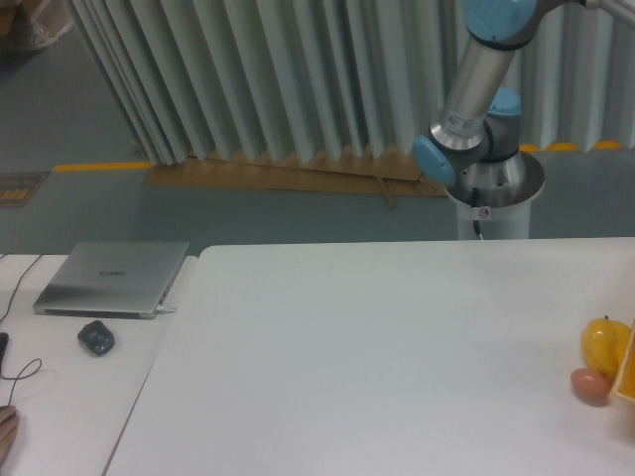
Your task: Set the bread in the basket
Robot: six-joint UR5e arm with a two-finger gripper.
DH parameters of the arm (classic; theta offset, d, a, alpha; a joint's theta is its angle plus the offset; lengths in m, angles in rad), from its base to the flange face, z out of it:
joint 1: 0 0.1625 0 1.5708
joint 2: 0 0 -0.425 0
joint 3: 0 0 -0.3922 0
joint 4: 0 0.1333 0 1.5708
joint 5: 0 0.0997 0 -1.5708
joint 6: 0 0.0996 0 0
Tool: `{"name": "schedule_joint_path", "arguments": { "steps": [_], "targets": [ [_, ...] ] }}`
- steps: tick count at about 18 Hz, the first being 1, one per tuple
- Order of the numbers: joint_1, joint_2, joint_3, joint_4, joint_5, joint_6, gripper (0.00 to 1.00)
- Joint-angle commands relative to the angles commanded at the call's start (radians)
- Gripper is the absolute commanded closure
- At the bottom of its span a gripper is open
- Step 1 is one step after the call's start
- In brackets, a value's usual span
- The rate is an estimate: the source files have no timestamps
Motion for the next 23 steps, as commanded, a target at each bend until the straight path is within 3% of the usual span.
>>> {"name": "schedule_joint_path", "arguments": {
  "steps": [1, 8, 12, 15, 23],
  "targets": [
    [-0.003, 0.003, -0.002, 0.000, 0.000, 0.000, 0.00],
    [-0.038, 0.028, 0.000, 0.000, -0.006, -0.060, 0.00],
    [-0.043, 0.051, -0.006, -0.014, -0.097, -0.110, 0.00],
    [-0.098, 0.075, -0.009, -0.037, -0.091, -0.228, 0.00],
    [-0.195, 0.115, -0.020, -0.051, -0.089, -0.302, 0.00]
  ]
}}
